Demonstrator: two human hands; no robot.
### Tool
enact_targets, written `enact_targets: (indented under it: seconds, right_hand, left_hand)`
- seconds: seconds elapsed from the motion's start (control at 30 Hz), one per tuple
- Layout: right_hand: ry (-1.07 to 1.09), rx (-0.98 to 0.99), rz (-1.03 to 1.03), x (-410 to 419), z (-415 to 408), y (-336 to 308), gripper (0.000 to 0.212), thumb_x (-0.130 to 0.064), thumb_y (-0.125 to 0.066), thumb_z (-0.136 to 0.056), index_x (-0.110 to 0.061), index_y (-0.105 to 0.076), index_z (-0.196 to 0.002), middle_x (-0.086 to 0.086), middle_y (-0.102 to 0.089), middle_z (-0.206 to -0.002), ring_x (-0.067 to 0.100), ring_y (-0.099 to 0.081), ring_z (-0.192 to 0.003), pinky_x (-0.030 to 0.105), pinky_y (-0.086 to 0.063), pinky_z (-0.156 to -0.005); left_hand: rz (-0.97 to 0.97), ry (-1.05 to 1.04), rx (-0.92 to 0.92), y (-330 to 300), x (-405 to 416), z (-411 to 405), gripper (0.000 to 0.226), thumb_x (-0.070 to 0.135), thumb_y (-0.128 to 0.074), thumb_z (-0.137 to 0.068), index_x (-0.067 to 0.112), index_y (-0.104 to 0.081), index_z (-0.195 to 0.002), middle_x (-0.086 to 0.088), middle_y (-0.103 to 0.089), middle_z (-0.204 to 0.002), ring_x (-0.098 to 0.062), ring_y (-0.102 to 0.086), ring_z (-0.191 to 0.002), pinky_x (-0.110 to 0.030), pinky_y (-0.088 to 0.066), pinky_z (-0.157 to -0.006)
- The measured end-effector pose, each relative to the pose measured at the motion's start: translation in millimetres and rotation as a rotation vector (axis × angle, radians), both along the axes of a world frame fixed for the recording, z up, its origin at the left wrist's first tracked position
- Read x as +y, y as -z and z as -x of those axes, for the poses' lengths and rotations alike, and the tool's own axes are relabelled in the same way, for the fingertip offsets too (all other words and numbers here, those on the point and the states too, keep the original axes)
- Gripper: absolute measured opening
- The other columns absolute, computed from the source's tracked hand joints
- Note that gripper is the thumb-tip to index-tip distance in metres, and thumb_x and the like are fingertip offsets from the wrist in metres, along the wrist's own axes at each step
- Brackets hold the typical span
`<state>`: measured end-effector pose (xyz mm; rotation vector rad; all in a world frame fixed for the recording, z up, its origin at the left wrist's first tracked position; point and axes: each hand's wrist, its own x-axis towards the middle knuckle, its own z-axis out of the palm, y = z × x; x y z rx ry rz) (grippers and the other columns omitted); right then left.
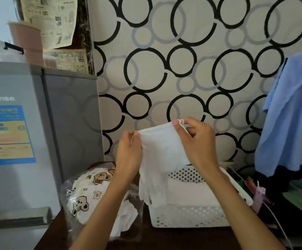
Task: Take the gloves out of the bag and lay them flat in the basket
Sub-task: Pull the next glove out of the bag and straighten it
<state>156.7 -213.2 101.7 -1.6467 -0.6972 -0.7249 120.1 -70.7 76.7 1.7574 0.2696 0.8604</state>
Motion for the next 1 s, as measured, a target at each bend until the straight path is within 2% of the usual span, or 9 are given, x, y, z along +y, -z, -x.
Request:
enact_targets:
  seconds: [0.13, 0.23, 0.33, 0.4, 0.47, 0.57, 0.67, 0.8, 1.0]
  right_hand:
    - [-0.156, 0.229, -0.234, 21, 3, 7, 0.031, -0.027, -0.058, -0.093, -0.011, -0.059, -0.067, -0.012, -0.037, -0.042, 0.004, -0.027, -0.040, 0.015, -0.022, -0.041]
    - [-0.135, 0.491, -0.248, 18, -18, 29, 0.030, -0.032, -0.058, -0.092, -0.007, -0.062, -0.074, 0.001, -0.049, -0.060, 0.012, -0.041, -0.055, 0.022, -0.033, -0.052]
    - [0.007, 0.617, -0.064, -7, -51, 64, 0.035, -0.028, -0.057, -0.091, 0.001, -0.057, -0.072, 0.005, -0.048, -0.062, 0.015, -0.043, -0.061, 0.025, -0.030, -0.054]
    - [0.128, 0.660, 0.134, -30, -72, 86, 0.036, -0.028, -0.055, -0.093, -0.007, -0.056, -0.064, 0.000, -0.048, -0.057, 0.014, -0.043, -0.057, 0.026, -0.029, -0.053]
    - [0.225, 0.664, 0.347, -49, -91, 103, 0.039, -0.030, -0.054, -0.094, -0.016, -0.048, -0.058, -0.003, -0.046, -0.056, 0.014, -0.043, -0.058, 0.026, -0.028, -0.052]
    - [0.338, 0.656, 0.597, -66, -110, 117, 0.030, -0.035, -0.053, -0.094, -0.023, -0.051, -0.067, -0.006, -0.052, -0.069, 0.012, -0.048, -0.066, 0.025, -0.032, -0.055]
    - [0.430, 0.596, 0.734, -76, -114, 121, 0.024, -0.036, -0.052, -0.095, -0.018, -0.063, -0.085, 0.000, -0.064, -0.088, 0.015, -0.053, -0.078, 0.024, -0.037, -0.066]
    - [0.489, 0.526, 0.825, -78, -110, 121, 0.029, -0.039, -0.049, -0.096, -0.017, -0.065, -0.103, 0.004, -0.065, -0.111, 0.022, -0.059, -0.103, 0.030, -0.043, -0.078]
    - [0.475, 0.527, 0.996, -84, -94, 109, 0.047, -0.051, -0.060, -0.086, -0.023, -0.052, -0.123, 0.000, -0.058, -0.125, 0.019, -0.056, -0.111, 0.031, -0.046, -0.084]
  left_hand:
    - [-0.156, -0.343, -0.204, -9, -8, 0, 0.014, 0.032, -0.029, -0.103, 0.025, -0.041, -0.100, 0.010, -0.052, -0.075, -0.009, -0.051, -0.067, -0.034, -0.042, -0.066]
    - [-0.346, -0.371, -0.102, 2, -6, -18, 0.019, 0.033, -0.031, -0.103, 0.023, -0.046, -0.109, 0.010, -0.053, -0.075, -0.017, -0.052, -0.070, -0.034, -0.041, -0.067]
    - [-0.568, -0.089, 0.279, 34, 4, -53, 0.019, 0.031, -0.040, -0.101, 0.027, -0.056, -0.110, 0.005, -0.063, -0.099, -0.018, -0.059, -0.084, -0.036, -0.047, -0.075]
    - [-0.651, 0.124, 0.469, 56, 5, -76, 0.015, 0.031, -0.048, -0.098, 0.029, -0.062, -0.104, 0.006, -0.066, -0.101, -0.010, -0.061, -0.080, -0.030, -0.049, -0.074]
    - [-0.760, 0.213, 0.550, 68, 2, -94, 0.016, 0.033, -0.054, -0.096, 0.028, -0.067, -0.105, 0.007, -0.067, -0.105, -0.006, -0.061, -0.085, -0.025, -0.046, -0.075]
    - [-0.942, 0.243, 0.566, 75, -8, -113, 0.021, 0.035, -0.059, -0.093, 0.026, -0.070, -0.108, 0.009, -0.067, -0.113, -0.012, -0.060, -0.102, -0.026, -0.047, -0.080]
    - [-1.042, 0.245, 0.566, 80, -18, -128, 0.020, 0.037, -0.060, -0.092, 0.026, -0.072, -0.103, 0.005, -0.070, -0.104, -0.015, -0.063, -0.098, -0.031, -0.052, -0.083]
    - [-1.210, 0.143, 0.391, 81, -34, -135, 0.018, 0.030, -0.059, -0.093, 0.023, -0.070, -0.106, 0.000, -0.065, -0.109, -0.018, -0.058, -0.100, -0.028, -0.046, -0.079]
    - [-1.124, 0.226, 0.424, 79, -29, -125, 0.031, 0.040, -0.058, -0.093, 0.025, -0.060, -0.120, 0.004, -0.064, -0.116, -0.017, -0.059, -0.105, -0.030, -0.047, -0.083]
